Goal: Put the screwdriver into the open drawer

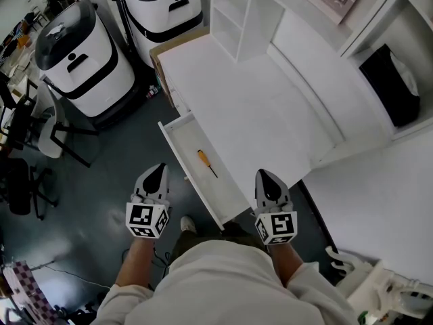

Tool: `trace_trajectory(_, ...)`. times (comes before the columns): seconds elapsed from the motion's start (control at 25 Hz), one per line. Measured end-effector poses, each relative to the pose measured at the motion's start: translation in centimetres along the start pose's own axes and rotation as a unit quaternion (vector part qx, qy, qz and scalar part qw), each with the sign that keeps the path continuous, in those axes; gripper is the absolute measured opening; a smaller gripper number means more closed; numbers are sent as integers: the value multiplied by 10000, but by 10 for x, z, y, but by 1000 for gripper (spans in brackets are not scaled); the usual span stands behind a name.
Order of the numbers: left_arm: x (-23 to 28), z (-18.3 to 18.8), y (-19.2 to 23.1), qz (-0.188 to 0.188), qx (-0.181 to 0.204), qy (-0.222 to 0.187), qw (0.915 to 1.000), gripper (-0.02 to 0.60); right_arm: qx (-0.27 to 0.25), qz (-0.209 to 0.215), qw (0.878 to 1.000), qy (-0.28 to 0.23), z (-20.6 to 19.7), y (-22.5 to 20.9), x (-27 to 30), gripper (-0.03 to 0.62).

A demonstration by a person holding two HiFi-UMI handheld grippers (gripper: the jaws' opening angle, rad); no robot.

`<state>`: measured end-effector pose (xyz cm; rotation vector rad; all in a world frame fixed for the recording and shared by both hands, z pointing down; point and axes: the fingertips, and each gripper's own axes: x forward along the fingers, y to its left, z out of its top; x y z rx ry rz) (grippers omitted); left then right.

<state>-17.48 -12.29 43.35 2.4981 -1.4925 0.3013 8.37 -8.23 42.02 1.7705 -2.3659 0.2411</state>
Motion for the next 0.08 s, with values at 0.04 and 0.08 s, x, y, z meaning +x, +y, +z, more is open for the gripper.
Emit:
trace_trajectory(0.04, 0, 0, 0, -5, 5, 3, 10000, 5, -5, 4, 10000, -1, 0, 0, 0, 3)
trace_trajectory(0.08, 1, 0, -1, -10, 9, 6, 10000, 6, -12, 9, 10000, -2, 1, 0, 1, 3)
